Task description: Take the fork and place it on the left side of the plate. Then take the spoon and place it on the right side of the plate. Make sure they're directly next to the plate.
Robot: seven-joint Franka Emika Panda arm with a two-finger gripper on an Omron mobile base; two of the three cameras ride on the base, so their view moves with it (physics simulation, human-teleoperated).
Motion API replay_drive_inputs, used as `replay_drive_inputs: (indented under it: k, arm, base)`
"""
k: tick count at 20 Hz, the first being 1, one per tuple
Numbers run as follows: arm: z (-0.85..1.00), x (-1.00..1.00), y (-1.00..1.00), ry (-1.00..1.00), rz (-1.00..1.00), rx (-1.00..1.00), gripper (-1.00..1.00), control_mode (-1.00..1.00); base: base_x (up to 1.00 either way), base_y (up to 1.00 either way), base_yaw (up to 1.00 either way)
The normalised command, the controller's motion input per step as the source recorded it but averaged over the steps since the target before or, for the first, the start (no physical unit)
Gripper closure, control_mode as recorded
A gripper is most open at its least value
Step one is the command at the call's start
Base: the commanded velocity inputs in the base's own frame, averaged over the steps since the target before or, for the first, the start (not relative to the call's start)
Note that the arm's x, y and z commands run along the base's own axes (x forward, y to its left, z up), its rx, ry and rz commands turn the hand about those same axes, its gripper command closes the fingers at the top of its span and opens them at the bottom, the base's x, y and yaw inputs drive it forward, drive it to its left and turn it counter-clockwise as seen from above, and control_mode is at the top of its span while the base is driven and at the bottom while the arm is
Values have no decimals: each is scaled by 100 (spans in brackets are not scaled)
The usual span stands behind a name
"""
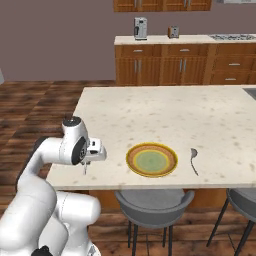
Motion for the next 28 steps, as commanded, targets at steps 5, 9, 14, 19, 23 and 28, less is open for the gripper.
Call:
replay_drive_inputs:
  k: [5, 9, 14, 19, 23, 28]
  arm:
    - [-19, 32, -32, 4, 8, 0, 100, -100]
    - [-24, 42, -25, 5, 3, 0, 100, -100]
    - [-33, 34, -17, 3, 0, 0, 100, -100]
    - [-33, 29, -15, 1, 0, 0, 100, -100]
    - [-27, 15, -11, 7, 0, 0, 100, -100]
    - [-27, 12, 0, 7, 0, 0, 100, -100]
  base:
    - [0, 0, 0]
    - [0, 0, 0]
    - [0, 0, 0]
    - [0, 0, 0]
    - [0, 0, 0]
    - [0, 0, 0]
